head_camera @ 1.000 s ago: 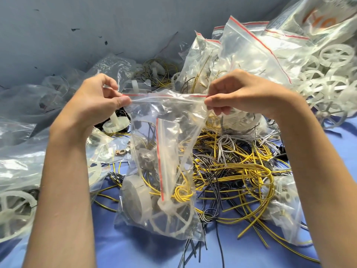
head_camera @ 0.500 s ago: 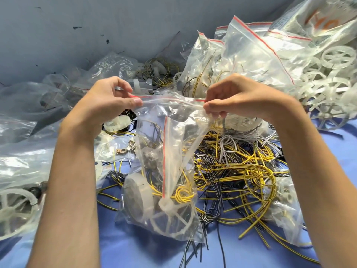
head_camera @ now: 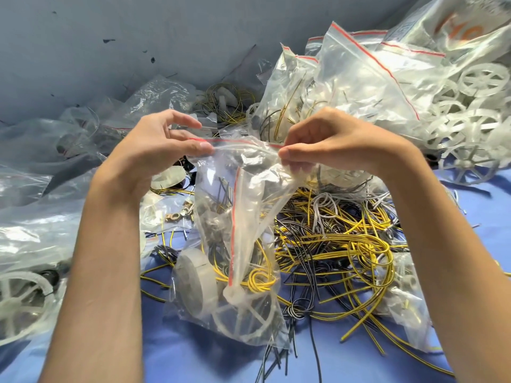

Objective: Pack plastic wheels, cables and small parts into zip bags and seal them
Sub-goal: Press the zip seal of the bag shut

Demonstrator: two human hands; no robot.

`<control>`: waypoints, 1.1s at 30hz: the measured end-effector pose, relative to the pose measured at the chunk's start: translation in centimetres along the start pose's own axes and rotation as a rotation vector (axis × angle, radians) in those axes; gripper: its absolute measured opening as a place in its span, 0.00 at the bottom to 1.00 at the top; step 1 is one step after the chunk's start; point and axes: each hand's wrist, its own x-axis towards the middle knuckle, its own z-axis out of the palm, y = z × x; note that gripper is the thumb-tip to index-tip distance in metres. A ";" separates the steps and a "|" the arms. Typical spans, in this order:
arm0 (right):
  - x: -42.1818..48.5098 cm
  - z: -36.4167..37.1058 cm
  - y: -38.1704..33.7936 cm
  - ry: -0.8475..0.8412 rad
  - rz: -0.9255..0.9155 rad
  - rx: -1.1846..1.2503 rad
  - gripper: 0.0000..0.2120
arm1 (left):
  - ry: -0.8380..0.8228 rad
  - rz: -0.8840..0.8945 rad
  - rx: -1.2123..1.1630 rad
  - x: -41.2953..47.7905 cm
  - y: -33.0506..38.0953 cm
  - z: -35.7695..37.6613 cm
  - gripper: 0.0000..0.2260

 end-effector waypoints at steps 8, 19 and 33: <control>0.2 0.3 -0.4 -0.004 -0.043 -0.032 0.10 | -0.053 0.050 -0.059 -0.5 0.4 1.0 0.20; 0.3 0.7 -0.6 -0.026 -0.010 -0.077 0.10 | -0.143 0.236 0.140 -0.5 1.3 2.0 0.11; 0.6 1.4 -1.5 0.013 -0.067 -0.079 0.09 | -0.181 0.338 0.252 -1.1 2.8 3.0 0.12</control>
